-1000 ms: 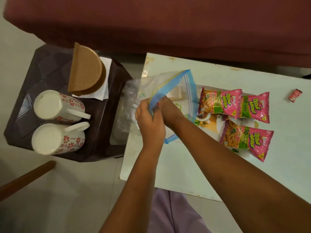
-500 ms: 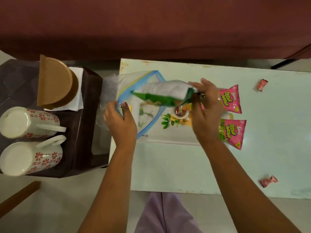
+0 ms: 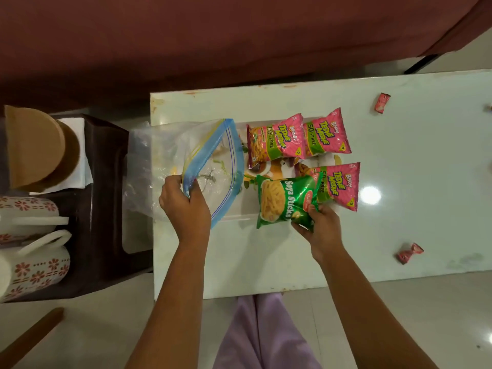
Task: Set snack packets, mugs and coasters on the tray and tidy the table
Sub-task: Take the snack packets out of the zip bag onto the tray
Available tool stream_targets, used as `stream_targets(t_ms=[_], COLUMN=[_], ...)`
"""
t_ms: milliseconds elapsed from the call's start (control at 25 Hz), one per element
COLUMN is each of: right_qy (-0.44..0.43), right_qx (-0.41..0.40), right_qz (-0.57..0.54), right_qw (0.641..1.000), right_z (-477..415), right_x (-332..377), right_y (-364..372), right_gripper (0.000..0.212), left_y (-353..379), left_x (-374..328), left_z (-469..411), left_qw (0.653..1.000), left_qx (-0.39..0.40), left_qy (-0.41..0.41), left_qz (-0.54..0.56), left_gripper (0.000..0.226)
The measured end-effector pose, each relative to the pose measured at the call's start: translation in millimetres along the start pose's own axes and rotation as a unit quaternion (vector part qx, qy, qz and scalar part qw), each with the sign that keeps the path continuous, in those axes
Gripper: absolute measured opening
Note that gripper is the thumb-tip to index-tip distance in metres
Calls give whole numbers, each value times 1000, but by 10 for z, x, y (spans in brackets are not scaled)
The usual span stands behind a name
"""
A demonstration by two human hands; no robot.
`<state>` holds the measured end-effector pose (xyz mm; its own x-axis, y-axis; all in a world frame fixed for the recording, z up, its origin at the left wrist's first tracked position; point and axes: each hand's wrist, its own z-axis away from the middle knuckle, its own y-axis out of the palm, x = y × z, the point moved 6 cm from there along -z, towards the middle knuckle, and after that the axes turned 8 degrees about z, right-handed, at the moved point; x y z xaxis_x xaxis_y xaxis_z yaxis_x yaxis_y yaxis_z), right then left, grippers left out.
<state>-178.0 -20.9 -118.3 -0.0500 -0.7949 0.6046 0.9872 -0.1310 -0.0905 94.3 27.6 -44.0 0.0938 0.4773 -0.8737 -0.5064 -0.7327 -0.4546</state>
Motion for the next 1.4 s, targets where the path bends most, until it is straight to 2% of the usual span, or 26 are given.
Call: stream_targets(t_ms=[160,280,360,440,600,720,840,960,1080,1120,1160,1240,1280,1400], right_qy=[18,1,-30,-75,-172,-253,-269,-281,-296,-307,-318,-335,-346,-378], right_qx=[19,-21,-51,-102,-160,-194,-200,-179,-210,-203,-177,-79,-32,65], right_qz=[-27,-3,35,119,232,364,487,533,559,545,512,447,445,472], right_qw=[999,1000,998,985,944,875,807,778,746,754,778,825,825,793], right_z=[-124,-245,-323,-342,-227,-39,18,10,68,97,118,164,212,358], right_x=[-10,28,61,134,263,278,276,299,375,404,424,429,422,394], right_y=[158,182,152,109,82,132,208,283,350,391,452,634,736,1028], right_gripper=[11,13,11,11,31,43,54,54,54,53,52,56,61,80], left_y=[15,41,74,88,113,120,134,149,165,169,169,166,164,157], left_x=[21,46,44,35,53,69,72,49,13,4,-5,-31,-51,-152], left_z=[40,77,105,108,122,138,147,153,151,142,137,145,158,174], left_qw=[1000,1000,1000,1000,1000,1000,1000,1000,1000,1000,1000,1000,1000,1000], left_qx=[0,2,-4,-1,-3,-2,2,0,-5,-6,-8,-11,-13,-12], left_qy=[-10,-23,-20,-10,-8,-15,-21,-19,-5,-5,-6,-6,-6,5], left_qz=[2,0,-6,-5,-7,-9,-6,-8,-6,-8,-11,-12,-8,7], left_gripper=[12,16,20,21,23,24,24,25,23,23,23,22,22,23])
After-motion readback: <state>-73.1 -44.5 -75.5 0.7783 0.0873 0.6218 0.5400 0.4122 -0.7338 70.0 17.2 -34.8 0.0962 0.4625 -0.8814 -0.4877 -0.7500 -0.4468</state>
